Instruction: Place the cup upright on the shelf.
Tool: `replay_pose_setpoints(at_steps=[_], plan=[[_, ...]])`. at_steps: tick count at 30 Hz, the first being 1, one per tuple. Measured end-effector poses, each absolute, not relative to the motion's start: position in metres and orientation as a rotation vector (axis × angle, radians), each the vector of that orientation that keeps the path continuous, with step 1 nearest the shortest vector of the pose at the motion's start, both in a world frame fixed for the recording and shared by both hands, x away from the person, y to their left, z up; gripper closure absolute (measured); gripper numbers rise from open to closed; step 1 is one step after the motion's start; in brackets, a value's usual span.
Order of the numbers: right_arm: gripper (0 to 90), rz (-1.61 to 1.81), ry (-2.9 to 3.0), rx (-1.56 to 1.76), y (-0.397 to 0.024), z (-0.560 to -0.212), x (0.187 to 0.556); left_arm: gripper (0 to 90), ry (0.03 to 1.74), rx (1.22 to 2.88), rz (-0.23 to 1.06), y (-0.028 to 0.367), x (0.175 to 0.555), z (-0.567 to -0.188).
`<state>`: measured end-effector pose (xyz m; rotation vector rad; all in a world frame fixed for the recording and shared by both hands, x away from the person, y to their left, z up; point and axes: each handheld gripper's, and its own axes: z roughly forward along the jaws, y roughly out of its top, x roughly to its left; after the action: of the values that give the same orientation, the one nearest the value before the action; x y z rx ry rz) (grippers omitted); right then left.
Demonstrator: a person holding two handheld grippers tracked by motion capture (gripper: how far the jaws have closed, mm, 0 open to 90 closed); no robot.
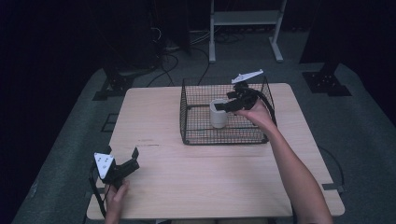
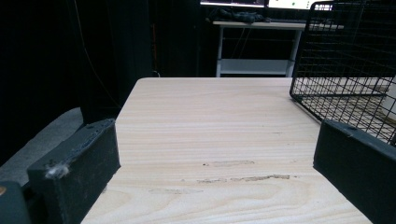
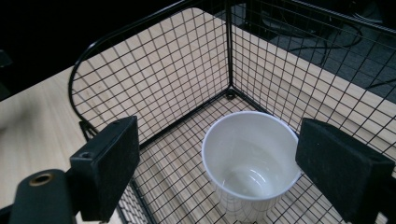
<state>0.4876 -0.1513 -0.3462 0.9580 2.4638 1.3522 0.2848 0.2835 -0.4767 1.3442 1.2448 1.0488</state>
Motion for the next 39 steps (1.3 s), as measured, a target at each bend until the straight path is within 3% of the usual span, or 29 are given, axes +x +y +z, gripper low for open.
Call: replay_pose_setpoints(at_steps=[39], plan=[[13.1,1.411,2.538,0.781,-0.178,-0.345,0.422,0.0,1.240,1.350,1.055,0.282,0.285,-0.477]])
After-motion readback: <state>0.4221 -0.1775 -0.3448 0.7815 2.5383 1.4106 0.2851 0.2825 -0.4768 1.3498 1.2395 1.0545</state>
